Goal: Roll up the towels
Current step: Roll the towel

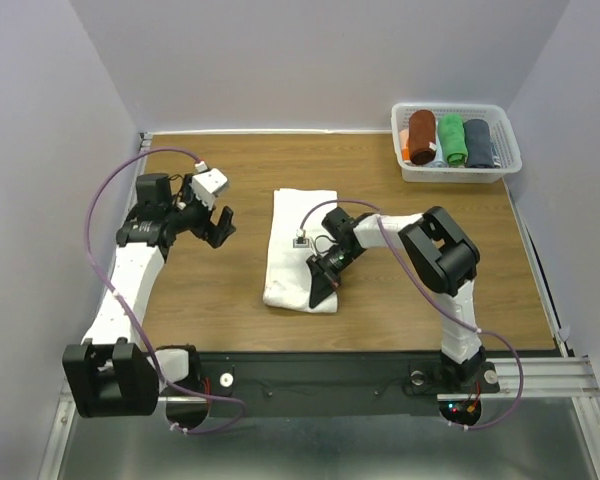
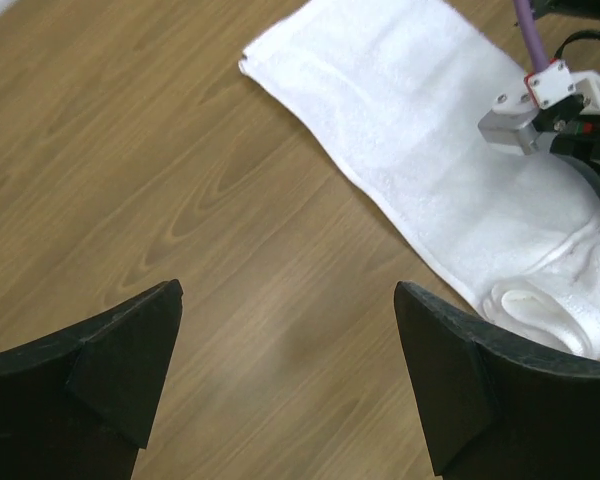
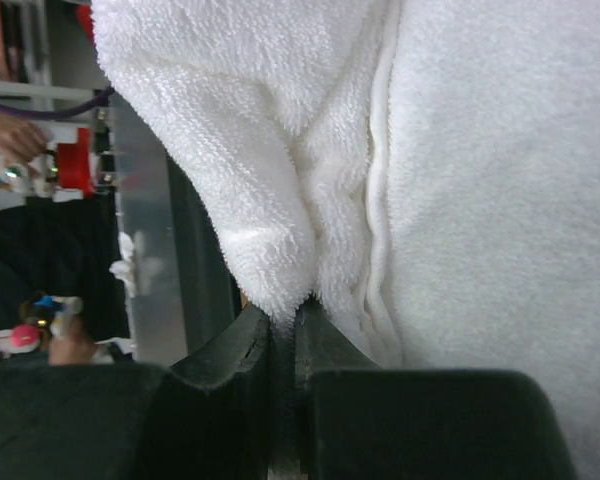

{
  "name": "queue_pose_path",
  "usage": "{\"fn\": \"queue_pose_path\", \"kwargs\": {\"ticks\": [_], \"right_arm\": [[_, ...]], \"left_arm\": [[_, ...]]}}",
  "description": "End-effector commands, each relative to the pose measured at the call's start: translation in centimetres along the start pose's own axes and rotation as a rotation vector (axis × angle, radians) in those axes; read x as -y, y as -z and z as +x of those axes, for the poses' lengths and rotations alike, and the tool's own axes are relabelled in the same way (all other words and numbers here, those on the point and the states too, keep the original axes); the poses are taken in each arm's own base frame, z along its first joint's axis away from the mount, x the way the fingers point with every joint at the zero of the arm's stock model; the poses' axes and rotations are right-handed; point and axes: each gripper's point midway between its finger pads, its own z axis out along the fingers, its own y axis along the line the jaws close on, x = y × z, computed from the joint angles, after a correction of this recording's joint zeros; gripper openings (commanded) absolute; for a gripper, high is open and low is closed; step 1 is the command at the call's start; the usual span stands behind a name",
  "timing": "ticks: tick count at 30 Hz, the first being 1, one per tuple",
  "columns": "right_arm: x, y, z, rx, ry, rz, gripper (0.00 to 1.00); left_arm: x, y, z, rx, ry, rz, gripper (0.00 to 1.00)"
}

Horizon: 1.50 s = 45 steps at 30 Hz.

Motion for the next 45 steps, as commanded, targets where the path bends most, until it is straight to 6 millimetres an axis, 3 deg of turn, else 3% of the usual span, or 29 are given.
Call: {"fn": "queue_pose_path", "kwargs": {"ticks": [1,2,3,5,6,7,15,17,18,19,21,22,26,30,31,34,38,39,41,44,45], "right_arm": [[1.0,-0.1,0.7,-0.03,-0.116,-0.028,0.0],[1.1,-0.1,0.7,-0.032,-0.128,-0.032,0.0],[1.4,-0.1,0.6,-0.036,-0.146,-0.035,0.01],[1.6,-0.1,0.4,-0.038,-0.169,-0.038,0.0],[1.7,-0.1,0.3,-0.04,-0.187,-0.045,0.01],[2.1,-0.2,0.2,-0.04,-0.2,-0.048,0.01],[3.0,-0.5,0.6,-0.056,-0.319,-0.095,0.0],[3.4,-0.6,0.7,-0.059,-0.337,-0.103,0.01],[3.5,-0.6,0.8,-0.059,-0.345,-0.107,0.0],[3.5,-0.6,0.8,-0.061,-0.352,-0.108,0.0],[3.8,-0.5,1.0,-0.066,-0.369,-0.108,0.01],[3.9,-0.5,1.0,-0.065,-0.374,-0.111,0.01],[3.9,-0.4,0.9,-0.055,-0.395,-0.134,0.01],[4.0,-0.5,1.2,-0.065,-0.399,-0.135,0.0],[4.0,-0.4,1.2,-0.064,-0.401,-0.138,0.01],[3.9,-0.4,1.2,-0.064,-0.409,-0.148,0.01],[3.7,-0.2,0.9,-0.057,-0.4,-0.159,0.01],[3.6,0.1,0.7,-0.051,-0.397,-0.162,0.01],[3.5,0.5,0.2,-0.041,-0.389,-0.155,0.02],[3.4,2.3,-1.3,-0.003,-0.366,-0.122,0.15],[3.2,3.6,-2.4,0.031,-0.343,-0.106,0.28]], "left_arm": [[2.6,-0.8,1.4,-0.055,-0.181,0.079,0.99],[5.5,-1.5,2.8,-0.077,-0.278,0.148,0.99],[5.6,-0.7,2.4,-0.067,-0.441,0.094,0.99],[8.0,-0.7,3.4,-0.067,-0.577,0.114,0.99],[10.4,-0.7,4.5,-0.052,-0.653,0.163,0.92],[10.9,-0.7,4.9,-0.055,-0.716,0.162,0.91],[18.9,-2.2,6.8,-0.027,-0.932,0.363,0.94],[21.3,-3.5,8.1,-0.072,-0.979,0.408,0.88],[21.1,-4.0,8.7,-0.128,-0.979,0.361,0.85],[22.3,-4.4,9.1,-0.132,-0.985,0.394,0.81],[22.7,-5.6,9.9,-0.183,-1.017,0.388,0.73],[22.5,-6.3,9.3,-0.175,-1.013,0.345,0.71],[22.6,-7.5,10.7,-0.212,-1.057,0.326,0.66],[21.7,-8.1,13.4,-0.294,-1.079,0.295,0.62],[21.5,-8.5,13.1,-0.274,-1.077,0.265,0.62],[21.2,-8.4,14.7,-0.312,-1.085,0.275,0.58],[21.4,-7.8,16.9,-0.374,-1.063,0.328,0.35],[21.7,-7.7,17.1,-0.379,-1.042,0.342,0.19],[22.4,-6.9,18.2,-0.422,-1.005,0.416,0.1],[23.8,-6.2,18.2,-0.442,-0.92,0.508,0.01],[23.7,-6.5,17.5,-0.437,-0.894,0.506,0.0]]}}
